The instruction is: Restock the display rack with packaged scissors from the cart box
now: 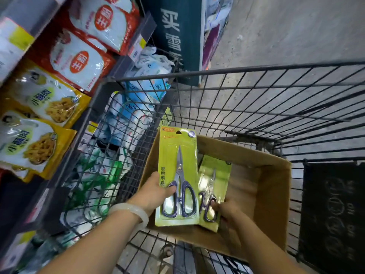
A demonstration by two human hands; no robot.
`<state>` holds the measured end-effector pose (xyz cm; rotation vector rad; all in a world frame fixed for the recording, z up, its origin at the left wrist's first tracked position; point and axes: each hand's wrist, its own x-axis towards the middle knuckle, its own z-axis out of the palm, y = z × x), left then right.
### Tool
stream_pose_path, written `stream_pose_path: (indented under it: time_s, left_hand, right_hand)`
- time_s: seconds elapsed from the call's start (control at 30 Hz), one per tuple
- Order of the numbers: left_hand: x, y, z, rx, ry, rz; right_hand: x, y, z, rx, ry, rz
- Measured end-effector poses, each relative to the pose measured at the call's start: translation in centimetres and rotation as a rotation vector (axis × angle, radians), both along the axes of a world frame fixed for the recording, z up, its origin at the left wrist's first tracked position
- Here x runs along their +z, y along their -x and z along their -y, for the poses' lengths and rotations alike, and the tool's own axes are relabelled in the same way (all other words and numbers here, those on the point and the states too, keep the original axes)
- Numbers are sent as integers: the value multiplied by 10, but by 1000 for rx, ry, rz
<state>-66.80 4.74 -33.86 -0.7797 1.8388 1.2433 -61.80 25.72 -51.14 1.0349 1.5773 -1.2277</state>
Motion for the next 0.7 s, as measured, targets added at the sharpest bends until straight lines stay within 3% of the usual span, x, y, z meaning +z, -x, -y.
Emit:
stream_pose_path:
  time_s: [0.27,0.47,0.63,0.7]
  left_hand:
    - [33,-11,-3,19,6,-36]
    - [61,-30,9,105,25,-62]
    - [75,-52,14,168,57,-154]
    - [74,-62,16,160,60,-166]
  right_hand:
    - [101,36,-49,-26,180,118]
    - [126,33,-64,56,164,172]
    - [117,2,-46,44,219,108]
    - [111,-20,-32,134,215,107]
